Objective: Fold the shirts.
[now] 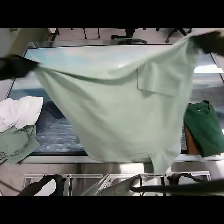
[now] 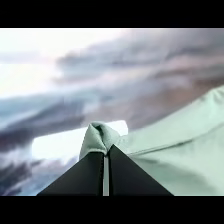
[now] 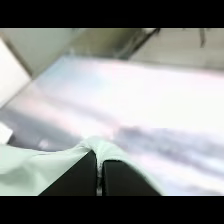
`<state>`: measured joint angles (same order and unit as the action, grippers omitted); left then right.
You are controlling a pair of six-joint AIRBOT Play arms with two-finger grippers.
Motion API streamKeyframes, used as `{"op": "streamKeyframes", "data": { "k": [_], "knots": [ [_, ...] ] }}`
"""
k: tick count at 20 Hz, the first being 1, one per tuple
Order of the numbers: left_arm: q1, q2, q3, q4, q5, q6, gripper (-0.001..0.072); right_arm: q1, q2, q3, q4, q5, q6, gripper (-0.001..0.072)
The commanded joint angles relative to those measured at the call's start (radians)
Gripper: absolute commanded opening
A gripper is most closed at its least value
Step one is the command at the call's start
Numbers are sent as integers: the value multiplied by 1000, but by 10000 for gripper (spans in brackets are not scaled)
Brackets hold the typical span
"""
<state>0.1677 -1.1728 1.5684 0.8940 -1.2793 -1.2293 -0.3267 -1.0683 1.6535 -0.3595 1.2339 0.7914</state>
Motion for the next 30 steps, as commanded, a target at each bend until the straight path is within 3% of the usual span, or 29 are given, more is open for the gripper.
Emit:
{"op": "streamKeyframes", "data": {
  "k": [1, 4, 7, 11, 15, 18, 21, 30],
  "knots": [
    [-125, -248, -78, 167, 98, -3, 11, 82, -235, -67, -80, -39, -18, 28],
    [-123, -409, -69, 158, 192, -27, 11, 83, -381, -65, -56, -174, -18, 28],
    [-123, -527, 57, 159, 183, -35, 11, 81, -439, -36, -56, -293, -22, 28],
    [-124, -621, 286, 160, 134, -82, 11, 56, -450, 25, -67, -343, -37, 27],
    [-124, -665, 381, 163, 11, -104, 11, 21, -449, 30, -130, -269, -31, 27],
    [-127, -666, 344, 262, -40, -172, 11, 10, -449, 30, -249, -187, -25, 27],
    [-128, -666, 259, 291, -48, -185, 11, 11, -451, 22, -422, -163, 36, 27],
    [-147, -666, 6, 272, 132, -185, 11, 36, -542, -23, -452, -147, 35, 28]
  ]
}}
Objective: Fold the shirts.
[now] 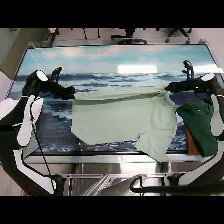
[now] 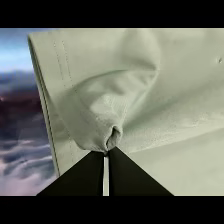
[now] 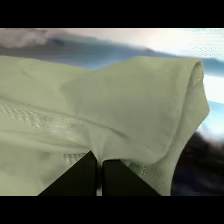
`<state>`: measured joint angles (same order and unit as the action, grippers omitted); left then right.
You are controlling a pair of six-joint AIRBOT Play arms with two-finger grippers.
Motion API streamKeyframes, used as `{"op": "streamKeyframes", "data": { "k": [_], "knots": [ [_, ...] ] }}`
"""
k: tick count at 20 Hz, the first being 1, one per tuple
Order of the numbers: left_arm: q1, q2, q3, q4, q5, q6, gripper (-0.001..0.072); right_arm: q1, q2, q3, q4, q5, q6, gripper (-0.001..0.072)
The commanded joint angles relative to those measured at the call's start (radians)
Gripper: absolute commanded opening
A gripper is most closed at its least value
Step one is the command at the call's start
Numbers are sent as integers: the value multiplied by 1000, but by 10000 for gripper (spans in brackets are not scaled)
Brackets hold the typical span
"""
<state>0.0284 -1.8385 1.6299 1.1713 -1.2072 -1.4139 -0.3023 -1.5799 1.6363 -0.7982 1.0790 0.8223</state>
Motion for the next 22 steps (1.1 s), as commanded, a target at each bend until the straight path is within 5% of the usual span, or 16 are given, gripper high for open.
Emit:
{"op": "streamKeyframes", "data": {
  "k": [1, 5, 6, 7, 8, 10, 12, 15, 22],
  "knots": [
    [-18, 0, -66, -13, 73, 0, 11, 17, -37, -6, -14, 8, 5, 28],
    [-24, 0, -71, -14, 74, -1, 12, 23, -41, -5, -14, 12, 5, 29],
    [-24, 2, -70, -17, 52, -1, 119, 22, -40, -4, -14, 30, 5, 47],
    [-23, 2, -55, -17, 8, -2, 435, 21, -34, -3, -15, 60, 5, 200],
    [-19, 2, -27, -15, -44, -9, 551, 21, -23, 2, -30, 92, 5, 279],
    [5, 4, 69, -15, -188, -29, 541, 17, 29, 18, -106, 157, 37, 280],
    [36, 31, 121, -12, -308, -47, 541, 5, 111, 18, -225, 180, 139, 408],
    [91, 154, -51, -11, -360, -42, 540, -56, 209, -9, -260, 264, 246, 392],
    [159, 480, -864, -150, 60, 113, 541, -178, 401, -322, -200, 356, 361, 364]
  ]
}}
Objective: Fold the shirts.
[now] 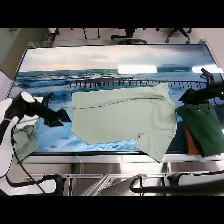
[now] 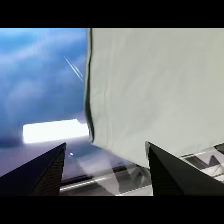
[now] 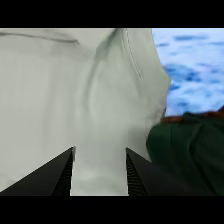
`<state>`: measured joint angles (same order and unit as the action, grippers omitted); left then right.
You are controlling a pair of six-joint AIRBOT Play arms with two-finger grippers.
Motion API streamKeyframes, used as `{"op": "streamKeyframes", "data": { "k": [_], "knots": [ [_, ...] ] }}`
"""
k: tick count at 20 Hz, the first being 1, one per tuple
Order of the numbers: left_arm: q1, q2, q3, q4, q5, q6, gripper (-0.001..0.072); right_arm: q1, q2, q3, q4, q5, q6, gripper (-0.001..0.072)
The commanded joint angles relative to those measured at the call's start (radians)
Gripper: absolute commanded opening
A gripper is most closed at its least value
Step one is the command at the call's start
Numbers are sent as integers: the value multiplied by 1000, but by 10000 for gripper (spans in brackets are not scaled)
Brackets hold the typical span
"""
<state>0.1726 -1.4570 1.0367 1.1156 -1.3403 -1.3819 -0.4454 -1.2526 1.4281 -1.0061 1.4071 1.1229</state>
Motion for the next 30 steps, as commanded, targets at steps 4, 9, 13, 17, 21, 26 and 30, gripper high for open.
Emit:
{"op": "streamKeyframes", "data": {
  "k": [4, 9, 13, 17, 21, 26, 30],
  "knots": [
    [-44, 71, -392, -263, 319, 196, 539, -39, 140, -187, 8, 34, 90, 365],
    [-78, -6, -290, -266, 147, 230, 12, -39, 203, -205, -91, 35, 180, 365],
    [15, 34, -156, -202, -21, 209, 12, -39, 247, -299, -142, 41, 239, 365],
    [85, 58, -108, -195, -41, 209, 13, -39, 282, -526, -141, -8, 240, 384],
    [71, 31, -134, -199, -44, 211, 13, -38, 281, -739, -34, -52, 200, 518],
    [71, -1, -155, -199, -44, 210, 13, -37, 281, -895, 117, -128, 88, 508],
    [71, 0, -143, -201, -47, 202, 13, -37, 270, -901, 264, -177, -29, 341]
  ]
}}
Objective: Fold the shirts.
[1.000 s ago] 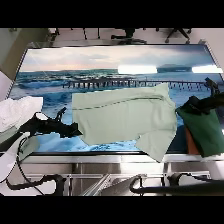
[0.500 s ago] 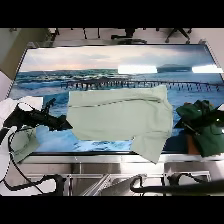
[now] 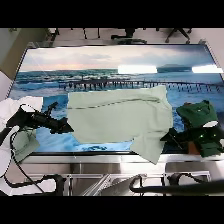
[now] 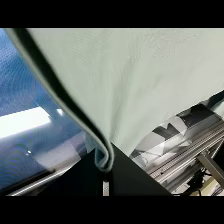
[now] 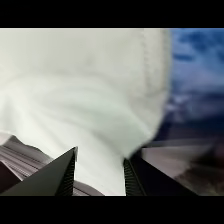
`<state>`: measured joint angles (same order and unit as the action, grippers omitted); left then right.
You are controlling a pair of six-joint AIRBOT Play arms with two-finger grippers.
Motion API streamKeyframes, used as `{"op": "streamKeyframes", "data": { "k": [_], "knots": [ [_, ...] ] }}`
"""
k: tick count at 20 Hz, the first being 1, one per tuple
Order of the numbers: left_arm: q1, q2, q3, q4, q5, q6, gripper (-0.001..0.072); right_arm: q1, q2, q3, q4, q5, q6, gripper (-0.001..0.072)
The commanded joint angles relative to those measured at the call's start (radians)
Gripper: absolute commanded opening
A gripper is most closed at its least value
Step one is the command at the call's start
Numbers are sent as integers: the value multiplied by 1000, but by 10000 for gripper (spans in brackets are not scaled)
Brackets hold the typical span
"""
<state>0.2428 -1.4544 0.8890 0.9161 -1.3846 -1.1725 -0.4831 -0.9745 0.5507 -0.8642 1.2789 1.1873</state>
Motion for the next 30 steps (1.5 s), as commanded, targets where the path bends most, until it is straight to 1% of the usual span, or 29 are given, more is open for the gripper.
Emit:
{"op": "streamKeyframes", "data": {
  "k": [1, 2, 3, 4, 5, 7, 9, 11, 14, 15, 16, 17, 18, 19, 20, 22, 23, 24, 26, 28, 30],
  "knots": [
    [1, -3, 5, 0, -2, -10, 13, 1, -17, -23, 164, -47, -116, 338],
    [1, -3, 5, 0, -1, -10, 13, 1, -27, -23, 208, -35, -145, 230],
    [1, -3, 5, 0, -3, -11, 13, 1, -35, -23, 249, -16, -178, 106],
    [1, -3, 5, 0, -5, -11, 13, 1, -41, -23, 276, 2, -196, 92],
    [1, -3, 5, 0, -11, -11, 13, 0, -40, -23, 282, 13, -197, 22],
    [1, -3, 5, 2, -27, -11, 13, -2, -35, -23, 274, 31, -196, 28],
    [1, -2, 0, 13, -49, -11, 13, -2, -14, -23, 203, 27, -148, 28],
    [5, 23, -32, 48, -48, -14, 13, -2, 24, -23, 72, 18, -36, 28],
    [6, 86, -88, 207, -53, -65, 12, -2, 123, -23, -172, -3, 145, 28],
    [7, 110, -102, 272, -53, -89, 12, -2, 161, -23, -223, -10, 191, 28],
    [7, 134, -110, 329, -50, -123, 12, -2, 200, -21, -233, -11, 202, 28],
    [7, 153, -110, 351, -49, -135, 12, -1, 227, -15, -210, -11, 195, 28],
    [7, 167, -104, 339, -48, -135, 12, -1, 246, -1, -150, -11, 148, 28],
    [1, 169, -86, 318, -51, -135, 13, 0, 254, 20, -60, -11, 80, 28],
    [-11, 165, -57, 286, -54, -134, 13, 0, 248, 53, 66, -16, -4, 28],
    [-52, 137, 43, 253, -60, -138, 12, 13, 209, 131, 293, -67, -147, 28],
    [-71, 115, 98, 249, -69, -141, 13, 37, 173, 181, 358, -95, -198, 28],
    [-90, 84, 158, 250, -84, -148, 13, 67, 130, 232, 392, -122, -228, 28],
    [-105, 18, 267, 251, -93, -184, 12, 137, 21, 348, 410, -196, -260, 28],
    [-105, -60, 370, 251, -94, -217, 13, 186, -103, 465, 409, -264, -270, 28],
    [-105, -145, 469, 249, -98, -225, 13, 208, -227, 568, 410, -299, -283, 28]
  ]
}}
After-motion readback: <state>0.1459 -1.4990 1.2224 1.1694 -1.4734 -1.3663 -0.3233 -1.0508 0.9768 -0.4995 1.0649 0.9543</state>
